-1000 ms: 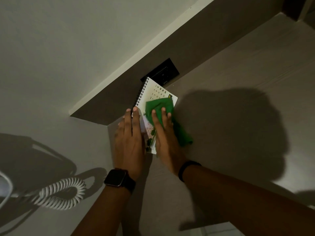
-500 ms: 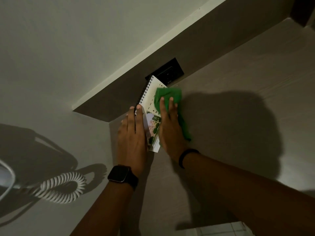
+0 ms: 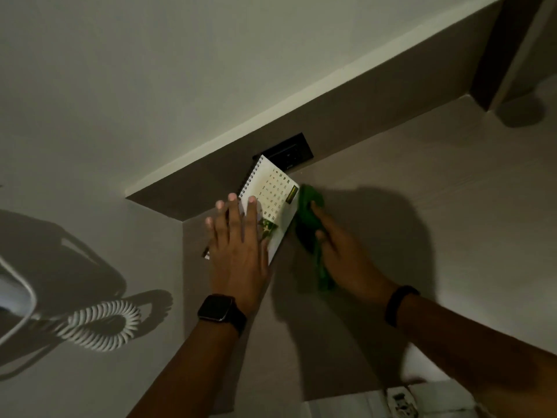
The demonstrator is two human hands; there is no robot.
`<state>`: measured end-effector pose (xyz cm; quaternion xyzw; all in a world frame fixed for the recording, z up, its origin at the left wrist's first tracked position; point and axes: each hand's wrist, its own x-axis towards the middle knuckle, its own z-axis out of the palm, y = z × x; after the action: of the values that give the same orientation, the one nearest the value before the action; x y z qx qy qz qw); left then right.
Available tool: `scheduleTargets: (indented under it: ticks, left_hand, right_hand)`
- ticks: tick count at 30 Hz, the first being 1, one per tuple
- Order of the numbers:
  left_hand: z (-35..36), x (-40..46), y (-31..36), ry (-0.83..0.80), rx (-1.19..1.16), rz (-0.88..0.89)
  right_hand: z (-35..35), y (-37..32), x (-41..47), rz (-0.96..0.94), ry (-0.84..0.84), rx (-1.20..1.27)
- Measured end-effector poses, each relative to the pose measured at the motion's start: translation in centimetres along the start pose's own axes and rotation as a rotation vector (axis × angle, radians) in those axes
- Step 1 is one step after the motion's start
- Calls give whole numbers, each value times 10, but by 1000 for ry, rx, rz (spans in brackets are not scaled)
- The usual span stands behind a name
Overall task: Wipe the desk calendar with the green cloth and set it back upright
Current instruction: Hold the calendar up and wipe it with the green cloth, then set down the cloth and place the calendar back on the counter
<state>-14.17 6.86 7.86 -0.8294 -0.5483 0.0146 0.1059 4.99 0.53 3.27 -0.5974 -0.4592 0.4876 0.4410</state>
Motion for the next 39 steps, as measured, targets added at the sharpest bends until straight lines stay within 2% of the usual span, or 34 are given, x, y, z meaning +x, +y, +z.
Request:
scheduleTargets:
  ticks: [2,4,6,9,12,15,19,27,30,32,33,35,39]
  left_hand:
    - [6,1,29,19,-94,30]
    - [15,3,71,1,-182,22]
    - [26,10,118,-28,-337,-5]
    - [52,23,179,-136,-483,-16]
    - [80,29,212,-239,-450,-19]
    - [96,26,219,-210,-400,-46]
    - [96,24,220,-145,-368,-59]
    - [96,26,219,-157,-384,-63]
    - [93,18,204,-154,-417,-126]
    - [90,4,185,-138,-413,-187]
    - [88,-4,173,-124,-412,-219]
    - [87,-24,148,-83,-421,-278]
    - [93,-59,109,-78,-407,-383]
  right_hand:
    - [-51,-11,-6,10,74,-78]
    - [-106,-15,-9,-101,205,-242]
    - [-153,-12,-8,-174,251,-460]
    - [-193,7,4,-43,227,-790]
    - [-201,43,15,62,107,-1099]
    - [-199,75,20,48,54,-1222]
    - [-193,86,28,34,119,-1251]
    - [-190,85,28,38,129,-1254]
    - [-180,68,29,-10,208,-1204]
    - [-163,56,32,-179,182,-1066]
    - [-149,49,35,-242,131,-901]
    - [-115,36,45,-228,28,-564]
    - [-40,11,76,-192,-111,-414]
